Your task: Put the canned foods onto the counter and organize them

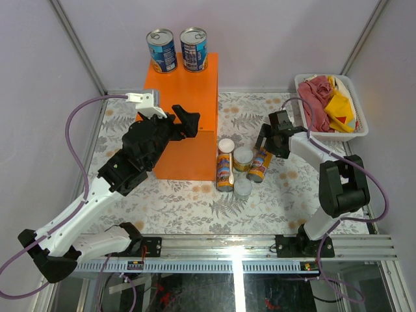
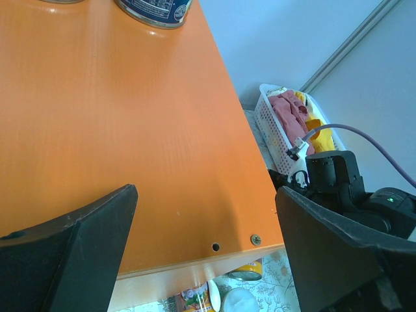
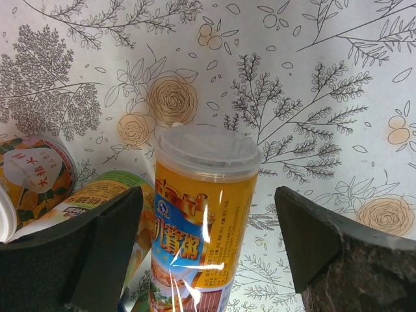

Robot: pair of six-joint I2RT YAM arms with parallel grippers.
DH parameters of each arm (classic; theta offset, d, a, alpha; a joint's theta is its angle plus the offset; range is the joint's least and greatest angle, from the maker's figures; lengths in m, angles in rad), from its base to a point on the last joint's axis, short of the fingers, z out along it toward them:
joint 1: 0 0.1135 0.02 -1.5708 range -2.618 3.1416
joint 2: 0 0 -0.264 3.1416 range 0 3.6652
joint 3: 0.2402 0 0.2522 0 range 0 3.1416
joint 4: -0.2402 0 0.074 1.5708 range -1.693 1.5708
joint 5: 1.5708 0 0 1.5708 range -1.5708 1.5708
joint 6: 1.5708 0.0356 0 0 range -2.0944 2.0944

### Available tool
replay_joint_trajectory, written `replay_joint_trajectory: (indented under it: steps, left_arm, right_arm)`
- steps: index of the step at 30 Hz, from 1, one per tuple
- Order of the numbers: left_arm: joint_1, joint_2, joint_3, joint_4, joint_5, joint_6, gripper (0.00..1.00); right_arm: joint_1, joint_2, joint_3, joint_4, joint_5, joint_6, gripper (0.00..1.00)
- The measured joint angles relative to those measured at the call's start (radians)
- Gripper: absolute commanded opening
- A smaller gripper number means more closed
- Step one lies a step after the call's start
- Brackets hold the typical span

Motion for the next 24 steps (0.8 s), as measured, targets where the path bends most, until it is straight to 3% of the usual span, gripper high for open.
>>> replay_joint_trajectory:
  steps: [18,24]
  left_arm:
    - [0.0,-0.01,-0.022,0.03,0.0,0.0,0.87]
    - [0.0,-0.026,-0.036,0.036,0.0,0.0,0.87]
  right_arm:
    - [0.0,0.066,0.0,0.006,-0.051,0.014,0.86]
    - [0.0,0.079,0.0,0.007,-0.054,0.016,0.72]
